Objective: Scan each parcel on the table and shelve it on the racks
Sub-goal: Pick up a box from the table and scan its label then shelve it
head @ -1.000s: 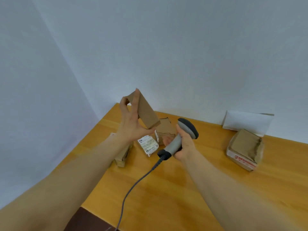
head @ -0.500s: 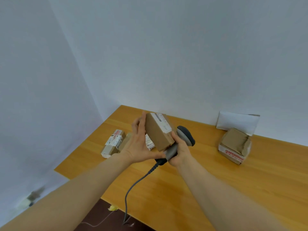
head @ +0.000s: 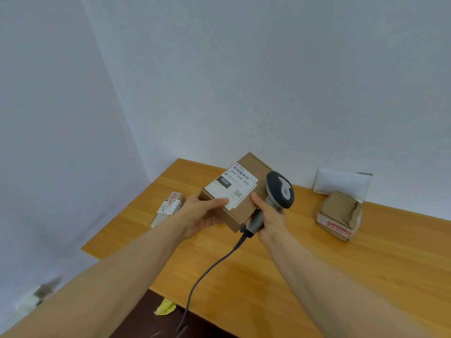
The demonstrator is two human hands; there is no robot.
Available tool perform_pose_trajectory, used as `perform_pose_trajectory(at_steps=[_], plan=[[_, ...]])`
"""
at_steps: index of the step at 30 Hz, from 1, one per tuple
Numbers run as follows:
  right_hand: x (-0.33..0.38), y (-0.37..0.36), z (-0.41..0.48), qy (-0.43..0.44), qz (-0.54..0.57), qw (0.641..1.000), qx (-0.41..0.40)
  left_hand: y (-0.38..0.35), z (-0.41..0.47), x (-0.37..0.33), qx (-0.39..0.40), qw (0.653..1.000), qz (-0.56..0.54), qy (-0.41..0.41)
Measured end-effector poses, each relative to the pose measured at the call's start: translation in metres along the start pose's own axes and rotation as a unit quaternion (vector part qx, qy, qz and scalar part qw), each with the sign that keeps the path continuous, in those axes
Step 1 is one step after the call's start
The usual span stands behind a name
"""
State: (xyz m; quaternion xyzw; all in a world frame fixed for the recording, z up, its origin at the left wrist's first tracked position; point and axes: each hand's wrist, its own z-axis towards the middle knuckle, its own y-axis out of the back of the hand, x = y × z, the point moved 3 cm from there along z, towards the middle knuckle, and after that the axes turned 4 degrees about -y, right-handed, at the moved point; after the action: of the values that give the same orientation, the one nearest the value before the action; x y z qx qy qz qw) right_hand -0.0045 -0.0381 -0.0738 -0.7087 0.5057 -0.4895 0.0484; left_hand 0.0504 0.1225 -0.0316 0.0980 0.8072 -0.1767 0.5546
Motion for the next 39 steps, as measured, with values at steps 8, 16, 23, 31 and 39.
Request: perform_pose_trajectory(at_steps=[8,16,23,31,39], plan=[[-0.004,-0.001,-0.004,-0.025,-0.017,0.999,0.014,0.036,-0.008,0.005,0.010,0.999,-0.020,0.027],[-0.007,-0.010,-0.010,-0.019,-0.079,0.996,0.024,0.069,-0.006,-0.007,0.067,0.982,0.148,0.096],[-0.010,-0.031,-0.015,0.029,-0.220,0.975,0.020,0.088,-0.002,-0.013,0.001,0.985,0.166,0.042],[-0.043,-0.068,-0.046,-0.016,-0.394,0.901,0.179,0.121,0.010,-0.013,-0.145,0.976,0.160,0.000],[-0.052,-0.090,-0.055,-0.035,-0.407,0.889,0.207,0.140,0.010,-0.013,-0.203,0.967,0.155,-0.011]])
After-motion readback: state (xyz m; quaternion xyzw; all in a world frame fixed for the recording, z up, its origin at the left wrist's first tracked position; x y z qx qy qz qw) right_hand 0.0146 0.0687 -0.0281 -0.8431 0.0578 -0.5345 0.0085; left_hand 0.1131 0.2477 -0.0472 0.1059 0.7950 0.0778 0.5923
